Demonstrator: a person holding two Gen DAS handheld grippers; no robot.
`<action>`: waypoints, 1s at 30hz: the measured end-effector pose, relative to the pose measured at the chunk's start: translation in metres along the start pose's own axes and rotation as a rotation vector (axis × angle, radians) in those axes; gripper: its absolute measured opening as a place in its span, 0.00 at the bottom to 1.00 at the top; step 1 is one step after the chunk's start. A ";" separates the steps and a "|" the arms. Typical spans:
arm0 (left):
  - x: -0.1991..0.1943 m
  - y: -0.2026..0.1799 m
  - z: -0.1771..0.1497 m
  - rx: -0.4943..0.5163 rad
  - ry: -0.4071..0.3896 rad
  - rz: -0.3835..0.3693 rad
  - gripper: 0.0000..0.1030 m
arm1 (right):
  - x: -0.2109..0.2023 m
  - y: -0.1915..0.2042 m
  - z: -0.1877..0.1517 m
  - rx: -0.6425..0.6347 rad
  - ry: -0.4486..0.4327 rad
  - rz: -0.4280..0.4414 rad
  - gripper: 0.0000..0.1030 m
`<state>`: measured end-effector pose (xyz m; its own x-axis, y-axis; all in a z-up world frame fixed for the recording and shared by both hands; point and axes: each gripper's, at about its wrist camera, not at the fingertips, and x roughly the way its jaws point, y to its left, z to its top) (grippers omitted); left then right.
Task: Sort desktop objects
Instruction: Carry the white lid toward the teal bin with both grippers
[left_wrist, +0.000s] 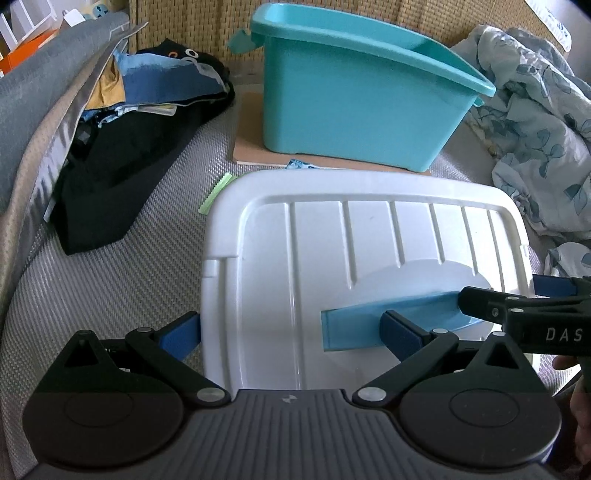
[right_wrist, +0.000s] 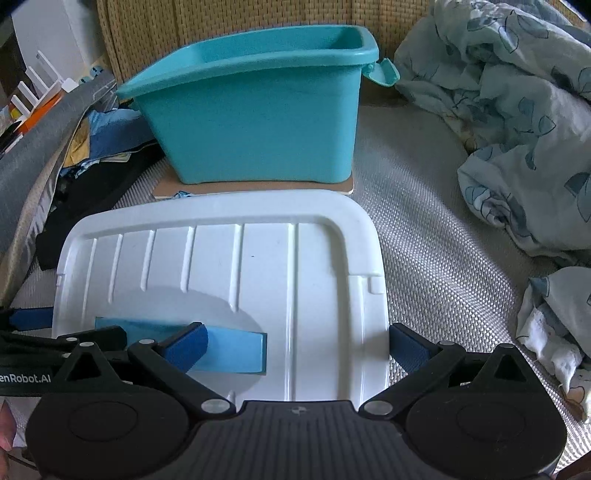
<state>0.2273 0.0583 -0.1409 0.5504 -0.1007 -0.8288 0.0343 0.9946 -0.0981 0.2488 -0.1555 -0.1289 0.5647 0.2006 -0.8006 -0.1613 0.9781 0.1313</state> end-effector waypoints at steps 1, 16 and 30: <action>-0.001 0.000 0.000 0.001 -0.003 -0.001 1.00 | -0.001 0.000 0.000 -0.001 -0.003 0.000 1.00; -0.015 -0.002 0.006 0.011 -0.091 -0.003 1.00 | -0.016 0.000 0.010 -0.016 -0.084 -0.002 1.00; -0.027 -0.004 0.015 0.000 -0.148 0.004 1.00 | -0.026 0.001 0.018 -0.023 -0.141 0.002 1.00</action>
<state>0.2242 0.0570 -0.1098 0.6674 -0.0915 -0.7390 0.0319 0.9950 -0.0943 0.2486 -0.1584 -0.0975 0.6725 0.2094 -0.7098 -0.1795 0.9766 0.1181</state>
